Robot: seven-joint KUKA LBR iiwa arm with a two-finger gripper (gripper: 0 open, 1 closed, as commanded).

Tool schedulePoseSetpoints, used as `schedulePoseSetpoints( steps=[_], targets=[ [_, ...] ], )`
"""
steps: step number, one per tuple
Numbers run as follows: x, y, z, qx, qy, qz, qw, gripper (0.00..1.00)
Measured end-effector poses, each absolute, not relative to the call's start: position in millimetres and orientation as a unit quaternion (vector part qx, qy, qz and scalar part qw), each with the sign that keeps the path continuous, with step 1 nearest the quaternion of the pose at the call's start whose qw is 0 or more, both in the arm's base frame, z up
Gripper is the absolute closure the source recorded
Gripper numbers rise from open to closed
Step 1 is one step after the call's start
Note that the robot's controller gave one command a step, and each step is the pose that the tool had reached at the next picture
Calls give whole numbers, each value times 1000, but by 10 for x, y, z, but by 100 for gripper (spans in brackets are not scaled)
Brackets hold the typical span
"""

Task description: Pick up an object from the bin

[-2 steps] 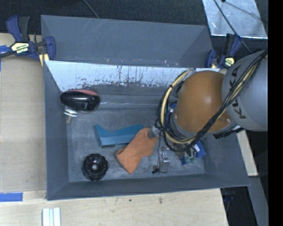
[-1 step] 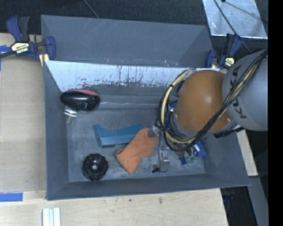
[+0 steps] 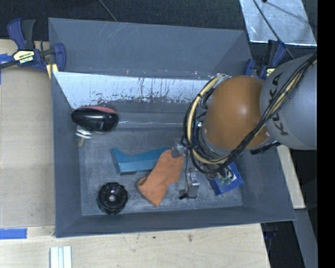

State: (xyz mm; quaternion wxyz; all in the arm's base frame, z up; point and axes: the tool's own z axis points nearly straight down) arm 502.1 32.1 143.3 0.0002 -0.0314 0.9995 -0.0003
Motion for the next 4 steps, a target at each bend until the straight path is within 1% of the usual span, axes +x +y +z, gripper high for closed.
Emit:
schedulePoseSetpoints(
  steps=[1,2,3,4],
  targets=[
    [5179,334,1164,-58,998,0,5,0],
    [5310,390,1017,-82,997,-1,7,0],
    [5386,607,911,-128,992,1,8,100],
    [5386,608,911,-128,992,1,8,100]
  ],
)
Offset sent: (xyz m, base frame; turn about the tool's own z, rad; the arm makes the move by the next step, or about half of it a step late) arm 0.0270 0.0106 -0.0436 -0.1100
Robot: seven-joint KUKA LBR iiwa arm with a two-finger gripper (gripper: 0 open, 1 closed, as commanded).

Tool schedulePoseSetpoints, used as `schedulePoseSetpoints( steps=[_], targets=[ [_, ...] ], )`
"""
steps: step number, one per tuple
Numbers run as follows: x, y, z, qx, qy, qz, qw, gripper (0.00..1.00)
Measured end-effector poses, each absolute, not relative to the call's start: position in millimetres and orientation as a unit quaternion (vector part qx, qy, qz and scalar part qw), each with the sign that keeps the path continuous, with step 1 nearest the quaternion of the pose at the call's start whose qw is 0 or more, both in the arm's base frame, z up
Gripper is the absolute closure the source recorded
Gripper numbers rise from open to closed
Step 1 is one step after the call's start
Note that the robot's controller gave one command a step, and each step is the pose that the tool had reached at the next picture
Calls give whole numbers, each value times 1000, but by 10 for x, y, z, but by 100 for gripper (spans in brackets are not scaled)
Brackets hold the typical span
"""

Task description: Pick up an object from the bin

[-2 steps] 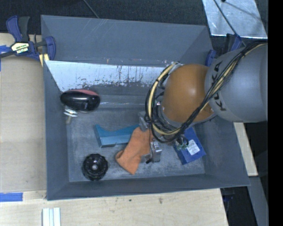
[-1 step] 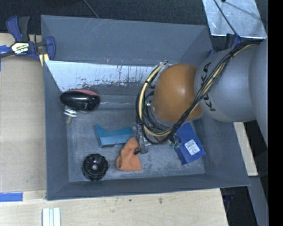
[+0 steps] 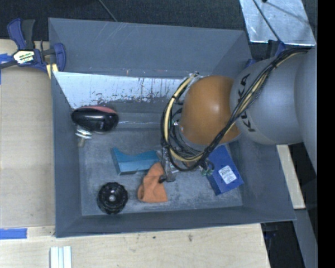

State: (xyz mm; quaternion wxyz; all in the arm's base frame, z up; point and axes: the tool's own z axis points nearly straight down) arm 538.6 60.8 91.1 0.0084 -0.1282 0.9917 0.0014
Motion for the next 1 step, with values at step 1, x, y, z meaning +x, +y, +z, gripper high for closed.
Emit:
schedulePoseSetpoints(
  steps=[1],
  targets=[
    [5315,711,1361,-135,991,0,-2,100]
  ],
)
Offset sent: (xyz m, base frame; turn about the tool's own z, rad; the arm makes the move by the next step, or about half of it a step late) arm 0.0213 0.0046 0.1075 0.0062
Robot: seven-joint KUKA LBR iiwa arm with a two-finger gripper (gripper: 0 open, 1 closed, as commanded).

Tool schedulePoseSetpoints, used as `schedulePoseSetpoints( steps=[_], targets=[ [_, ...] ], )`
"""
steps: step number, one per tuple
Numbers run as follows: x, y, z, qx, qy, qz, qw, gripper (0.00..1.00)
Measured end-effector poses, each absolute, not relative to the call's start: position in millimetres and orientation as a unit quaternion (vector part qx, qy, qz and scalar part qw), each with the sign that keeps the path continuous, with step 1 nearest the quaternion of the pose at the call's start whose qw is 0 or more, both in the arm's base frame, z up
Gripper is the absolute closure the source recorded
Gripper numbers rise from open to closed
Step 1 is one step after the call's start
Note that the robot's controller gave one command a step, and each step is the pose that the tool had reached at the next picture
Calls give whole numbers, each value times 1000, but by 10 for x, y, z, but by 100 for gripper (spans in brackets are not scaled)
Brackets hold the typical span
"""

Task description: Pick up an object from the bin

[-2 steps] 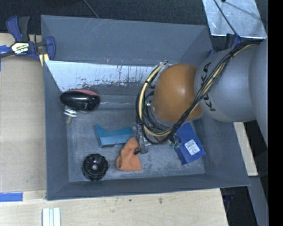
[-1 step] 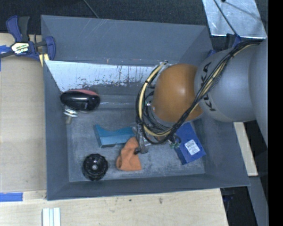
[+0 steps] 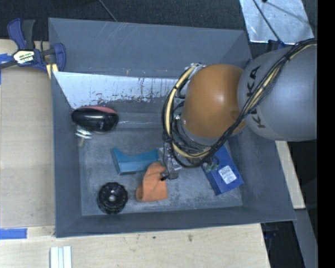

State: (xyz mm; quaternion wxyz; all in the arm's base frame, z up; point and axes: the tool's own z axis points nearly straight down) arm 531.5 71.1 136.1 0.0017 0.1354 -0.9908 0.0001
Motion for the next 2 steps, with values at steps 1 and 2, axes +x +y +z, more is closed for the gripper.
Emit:
schedulePoseSetpoints(
  steps=[1,2],
  targets=[
    [5545,678,1896,128,-992,0,-1,100],
    [5718,490,3743,139,-990,1,-6,100]
  ],
)
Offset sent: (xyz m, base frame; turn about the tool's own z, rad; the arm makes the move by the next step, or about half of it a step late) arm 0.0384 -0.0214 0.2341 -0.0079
